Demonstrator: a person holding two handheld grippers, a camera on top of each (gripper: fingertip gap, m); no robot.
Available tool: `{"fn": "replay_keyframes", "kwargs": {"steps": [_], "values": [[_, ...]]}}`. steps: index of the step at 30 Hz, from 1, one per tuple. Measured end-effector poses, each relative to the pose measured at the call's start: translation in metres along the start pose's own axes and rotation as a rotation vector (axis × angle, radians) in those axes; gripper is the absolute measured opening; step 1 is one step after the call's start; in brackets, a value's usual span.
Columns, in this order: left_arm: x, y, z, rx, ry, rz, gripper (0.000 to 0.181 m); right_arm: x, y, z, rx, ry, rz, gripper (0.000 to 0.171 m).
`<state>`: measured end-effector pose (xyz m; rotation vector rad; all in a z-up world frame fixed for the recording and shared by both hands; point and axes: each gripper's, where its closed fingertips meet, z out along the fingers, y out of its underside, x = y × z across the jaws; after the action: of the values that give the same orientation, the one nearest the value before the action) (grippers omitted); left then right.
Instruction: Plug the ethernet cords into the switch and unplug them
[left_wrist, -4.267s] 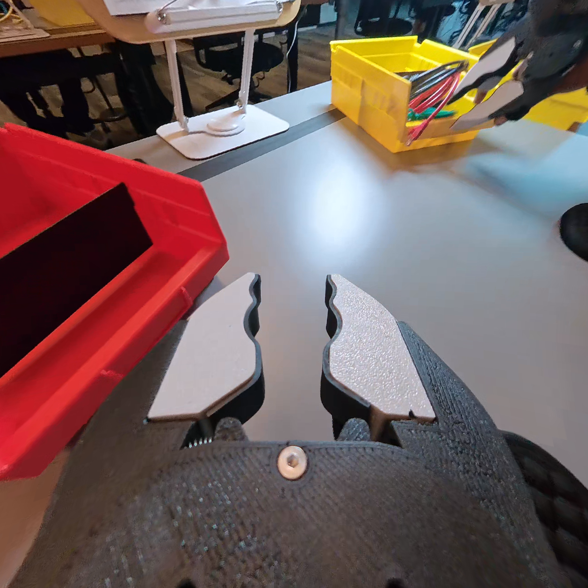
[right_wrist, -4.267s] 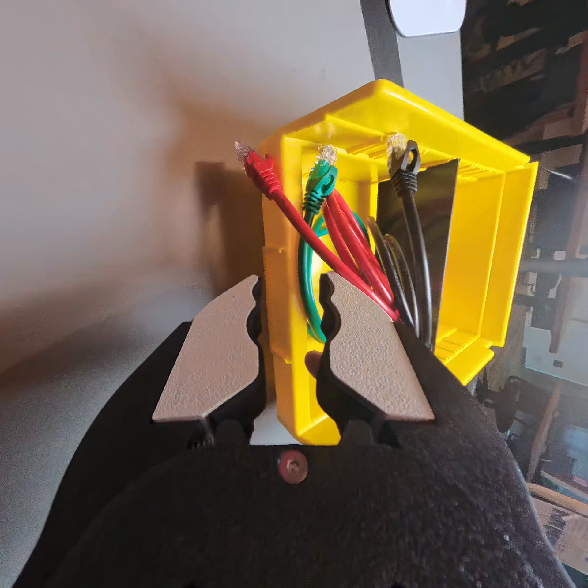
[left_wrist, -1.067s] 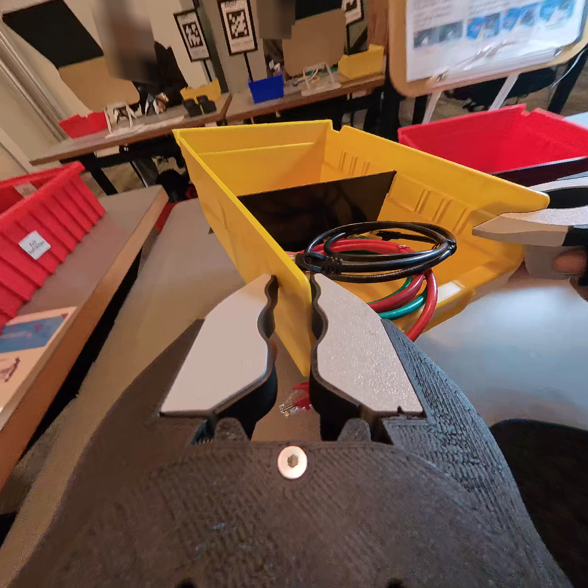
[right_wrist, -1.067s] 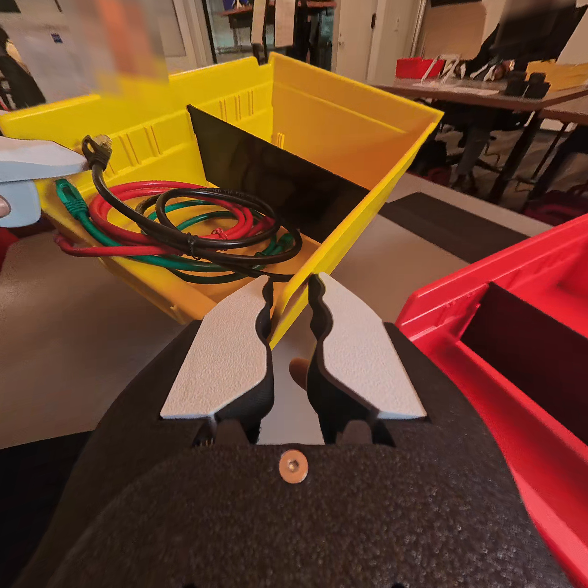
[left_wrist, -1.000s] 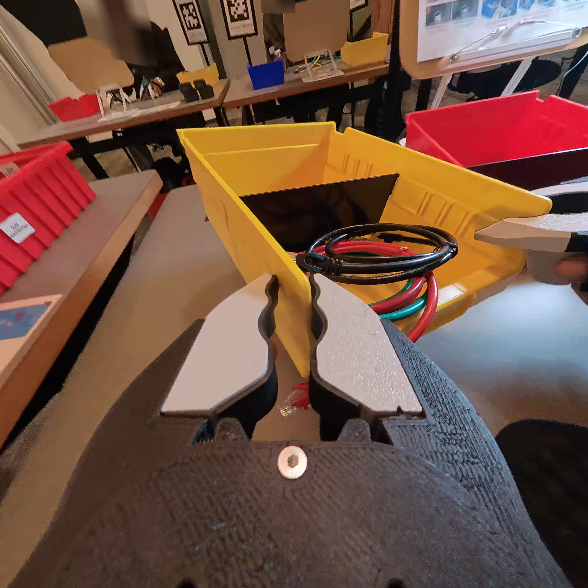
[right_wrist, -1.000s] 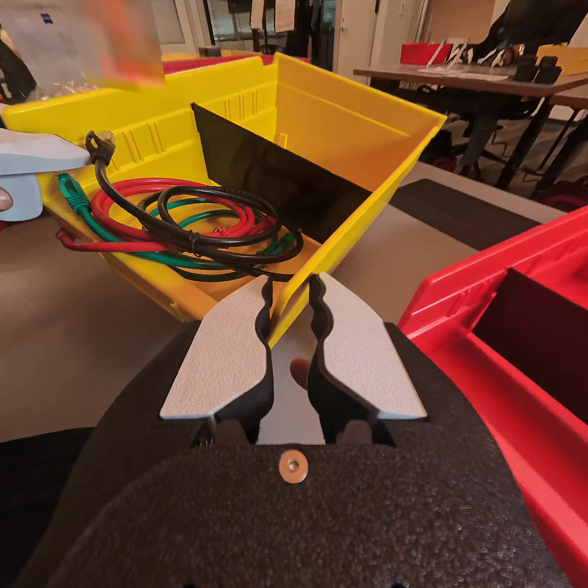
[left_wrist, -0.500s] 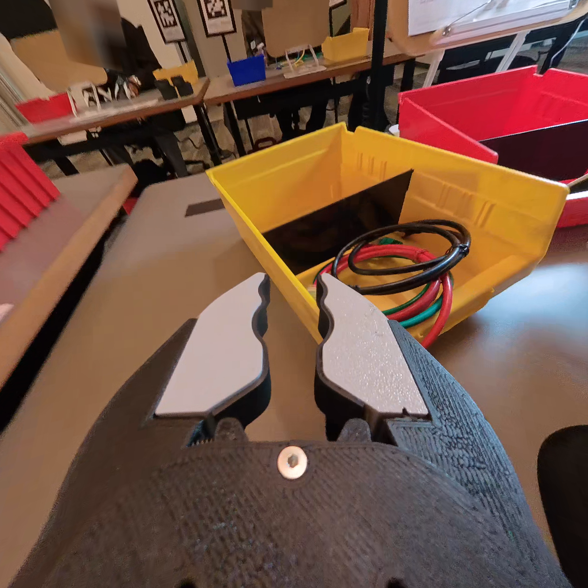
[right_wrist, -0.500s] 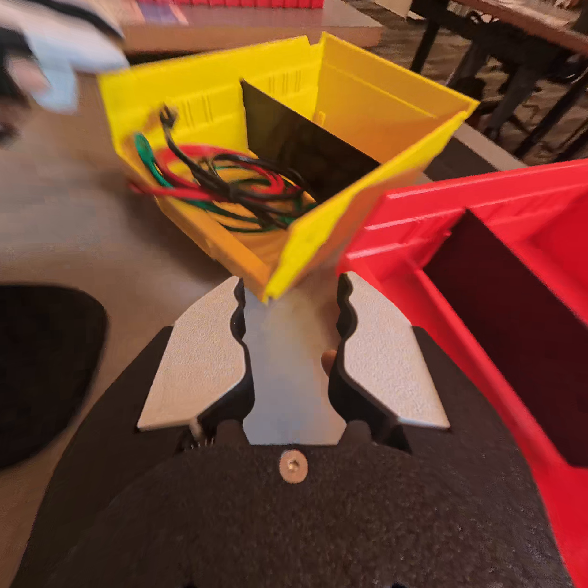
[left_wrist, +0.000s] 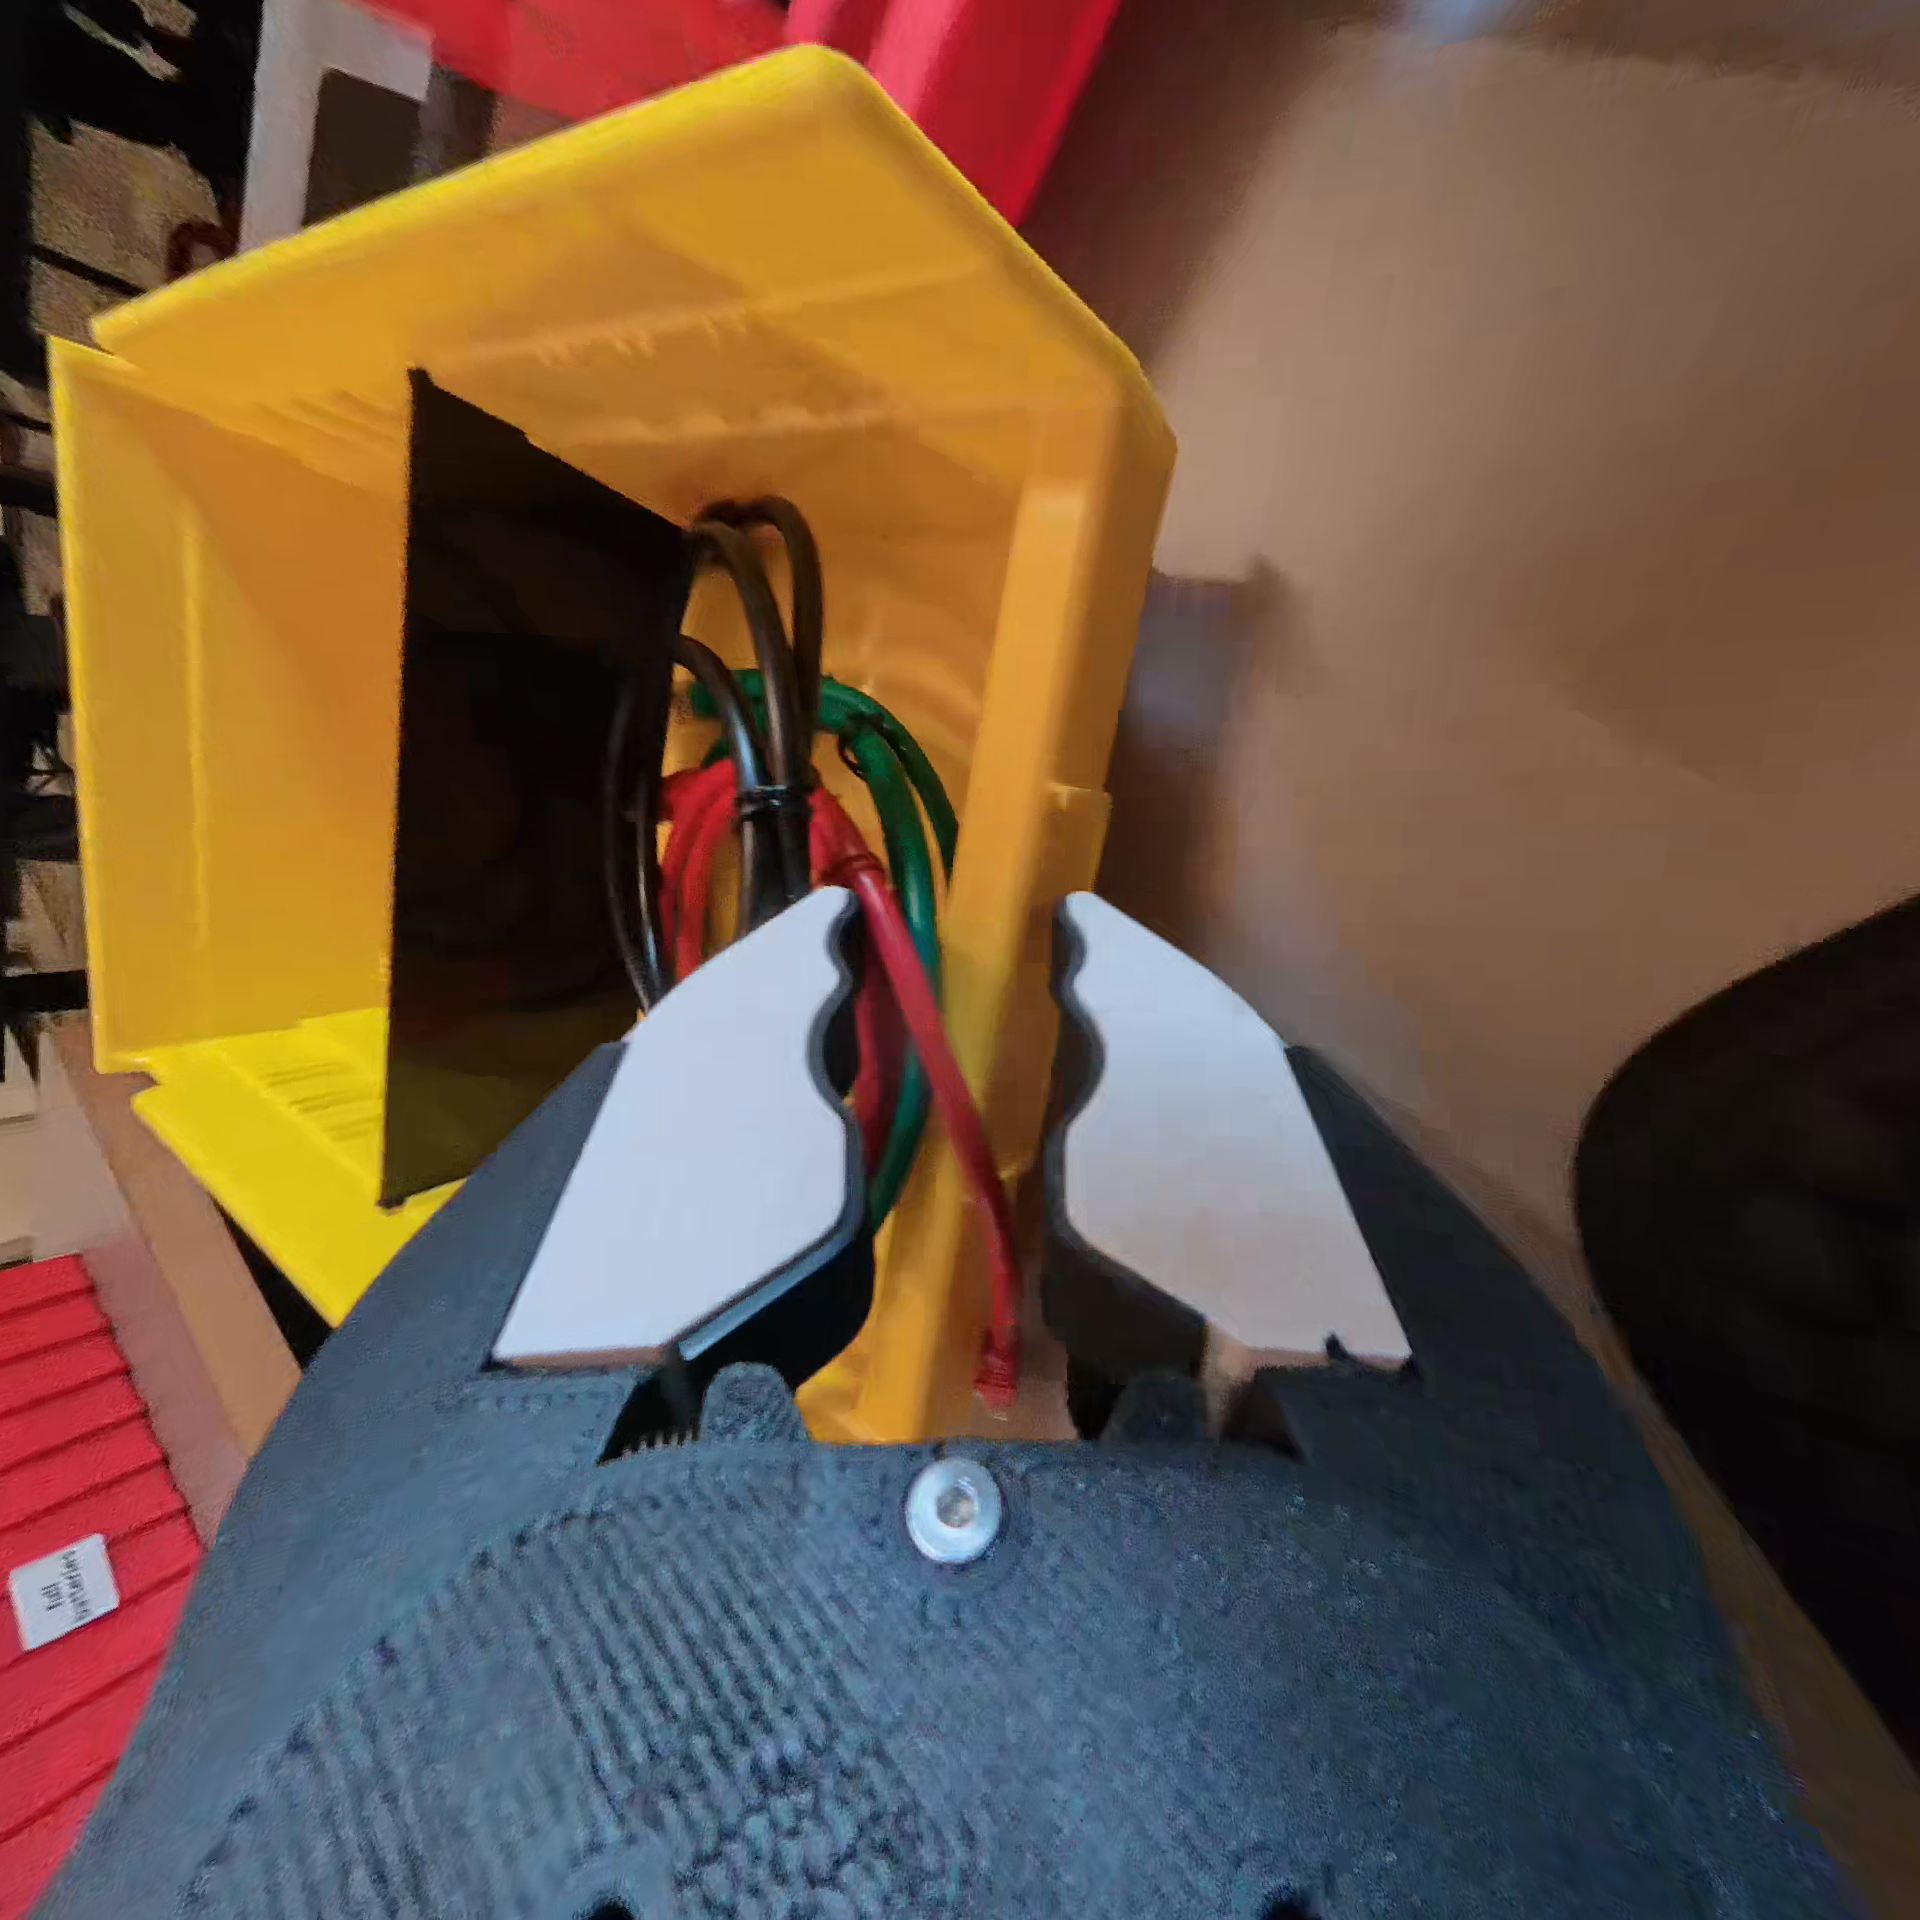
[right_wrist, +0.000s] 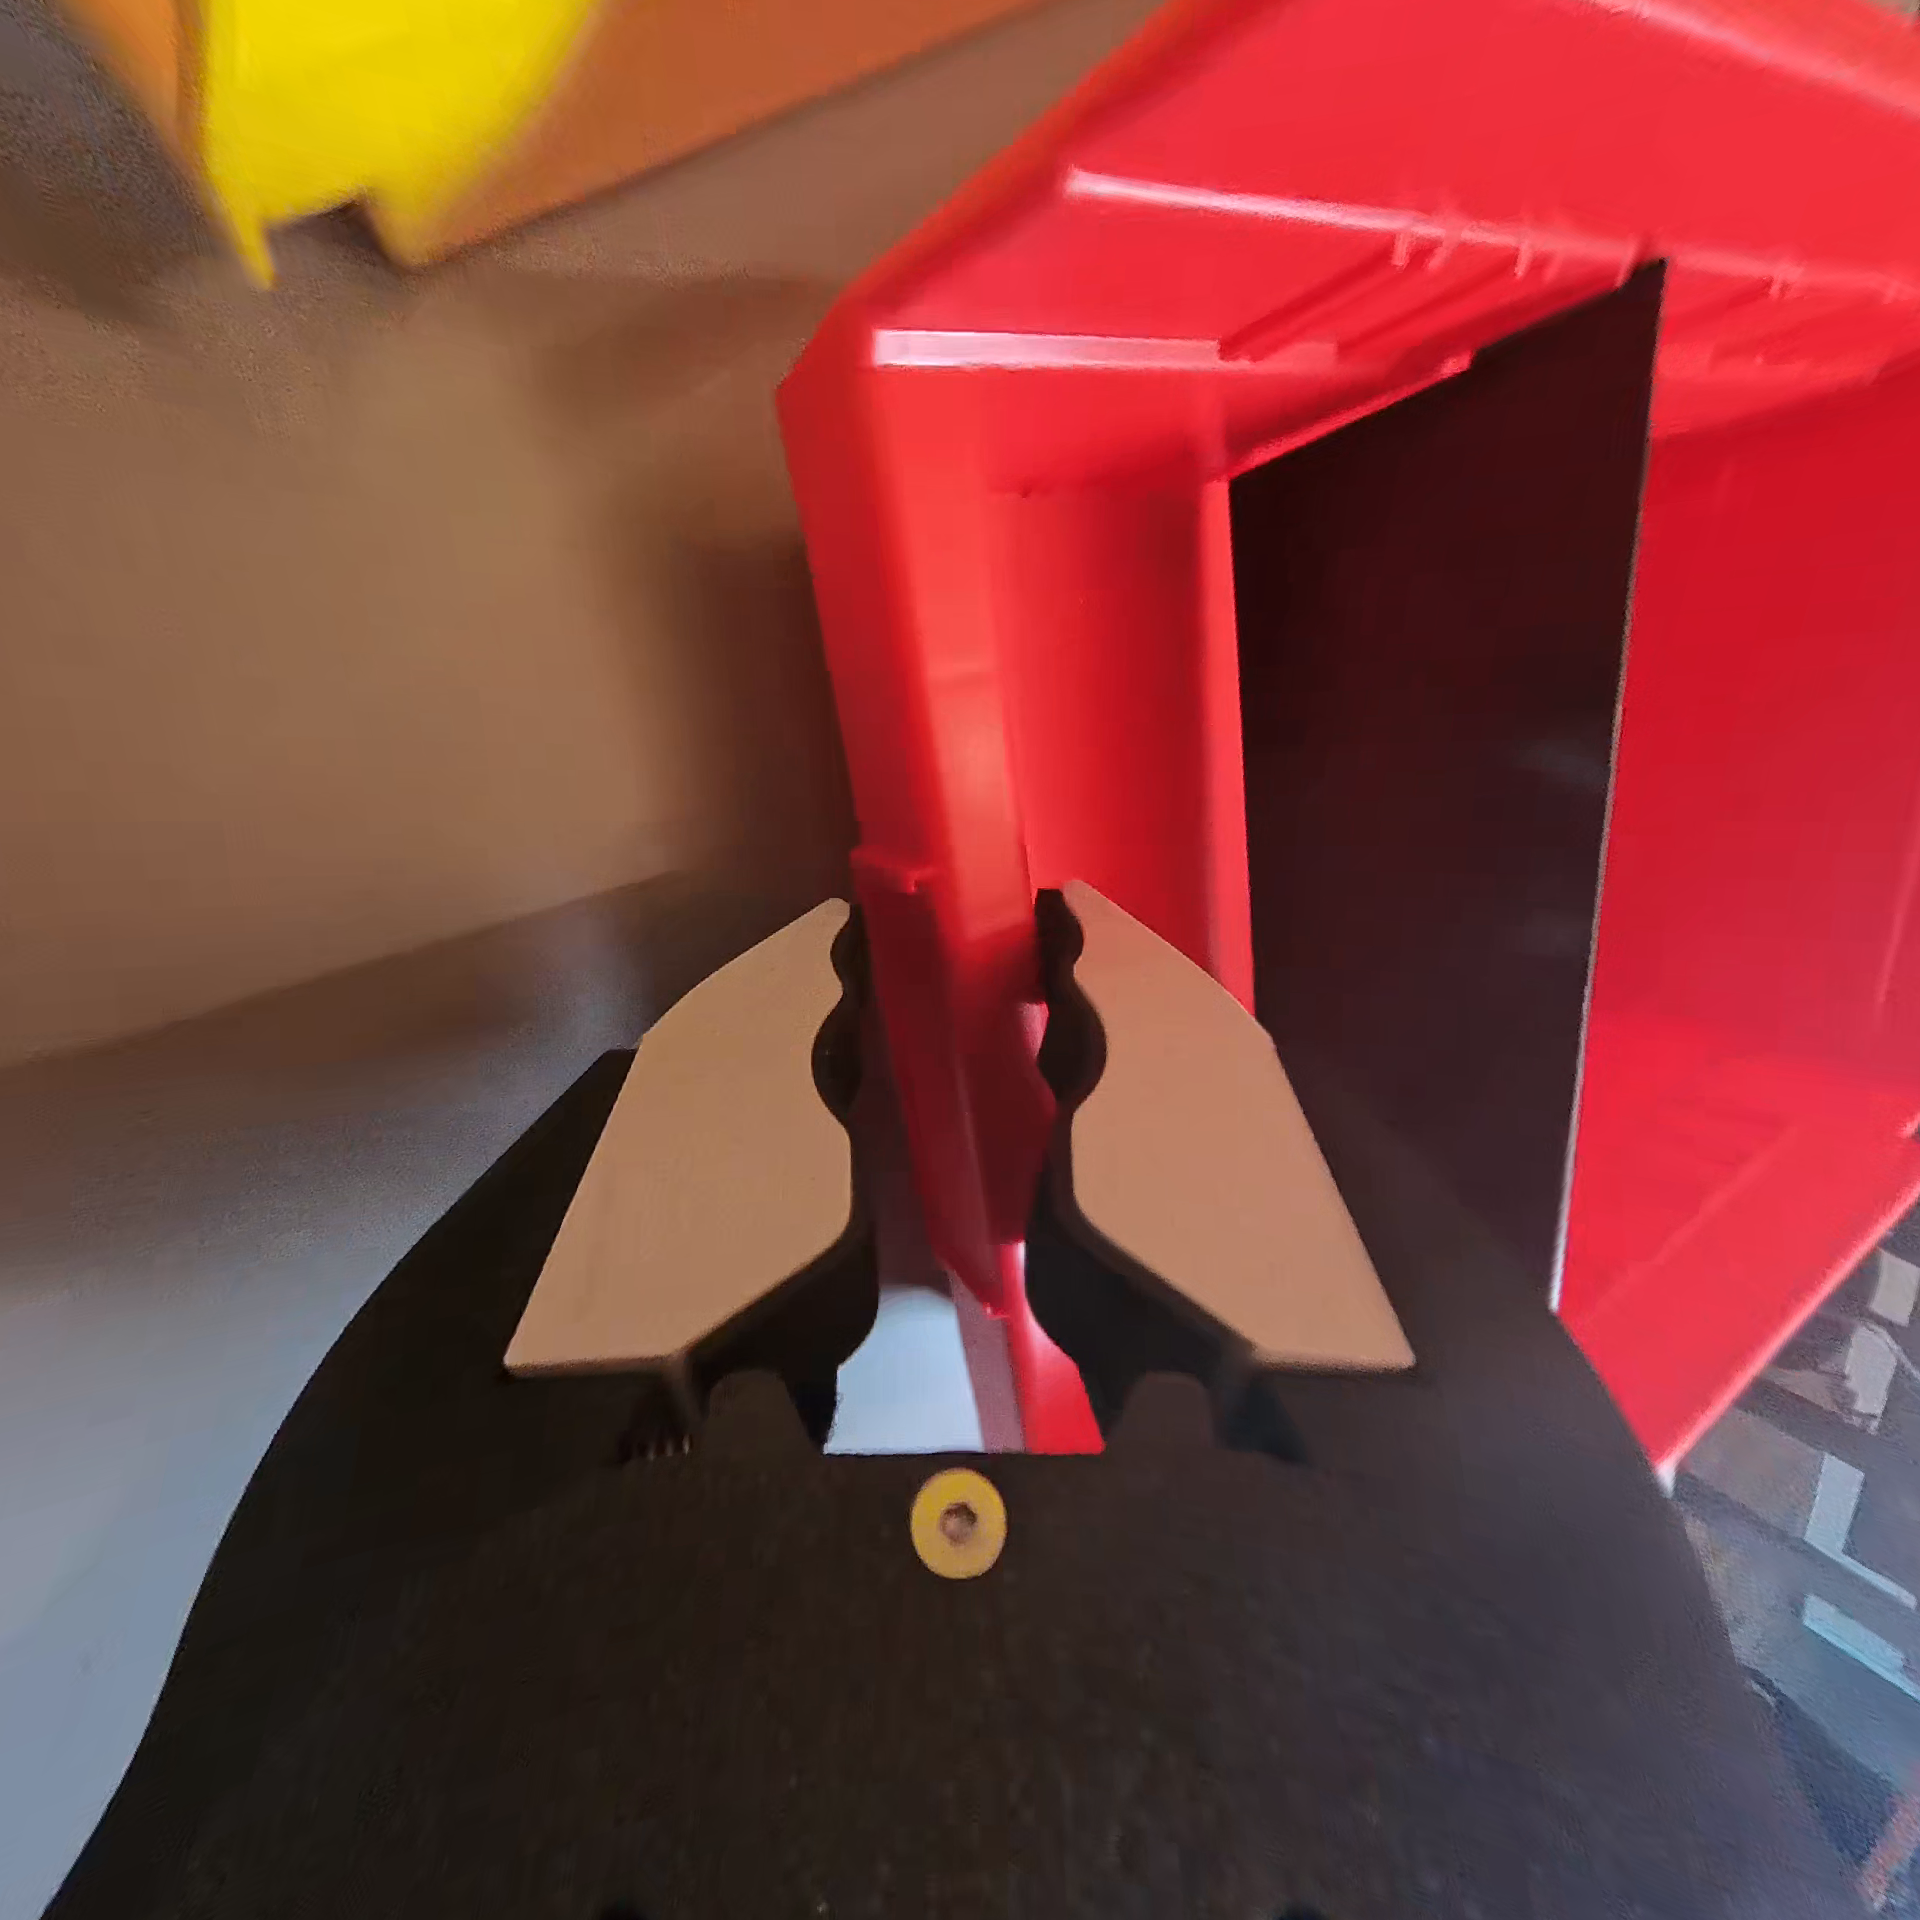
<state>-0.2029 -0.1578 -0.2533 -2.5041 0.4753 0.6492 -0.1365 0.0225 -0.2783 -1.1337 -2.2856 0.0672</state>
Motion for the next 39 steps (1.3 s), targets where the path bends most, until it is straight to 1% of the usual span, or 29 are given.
{"fn": "replay_keyframes", "kwargs": {"steps": [1, 3, 6, 8, 10, 14, 18, 24, 31, 35, 39], "values": [[-0.001, 0.000, 0.000, 0.002, 0.016, 0.006, 0.032, -0.001, 0.010, -0.005, 0.008, 0.005, 0.008, 0.032], [-0.001, 0.000, 0.000, 0.010, 0.044, 0.006, 0.031, -0.006, 0.033, -0.019, 0.033, 0.026, 0.038, 0.034], [-0.001, 0.001, 0.000, 0.010, 0.026, 0.030, 0.033, -0.019, 0.071, -0.045, 0.083, 0.047, 0.106, 0.036], [0.003, 0.002, 0.000, 0.001, 0.016, 0.053, 0.040, -0.029, 0.096, -0.062, 0.096, 0.091, 0.131, 0.036], [0.003, 0.002, 0.001, 0.007, 0.002, 0.052, 0.040, -0.037, 0.121, -0.076, 0.076, 0.149, 0.125, 0.036], [-0.002, -0.001, 0.004, 0.053, -0.019, 0.019, 0.035, -0.039, 0.176, -0.089, 0.000, 0.224, 0.115, 0.035], [-0.006, -0.004, 0.008, 0.090, -0.035, -0.027, 0.035, -0.022, 0.218, -0.095, -0.033, 0.249, 0.149, 0.035], [-0.016, -0.003, 0.014, 0.099, -0.064, -0.057, 0.037, 0.015, 0.249, -0.084, -0.092, 0.282, 0.200, 0.035], [-0.028, 0.000, 0.021, 0.092, -0.122, -0.073, 0.038, 0.068, 0.268, -0.058, -0.153, 0.346, 0.260, 0.034], [-0.035, 0.000, 0.025, 0.089, -0.155, -0.092, 0.037, 0.100, 0.279, -0.045, -0.151, 0.395, 0.241, 0.034], [-0.048, 0.005, 0.030, 0.103, -0.215, -0.131, 0.038, 0.116, 0.285, -0.042, -0.152, 0.441, 0.203, 0.038]]}}
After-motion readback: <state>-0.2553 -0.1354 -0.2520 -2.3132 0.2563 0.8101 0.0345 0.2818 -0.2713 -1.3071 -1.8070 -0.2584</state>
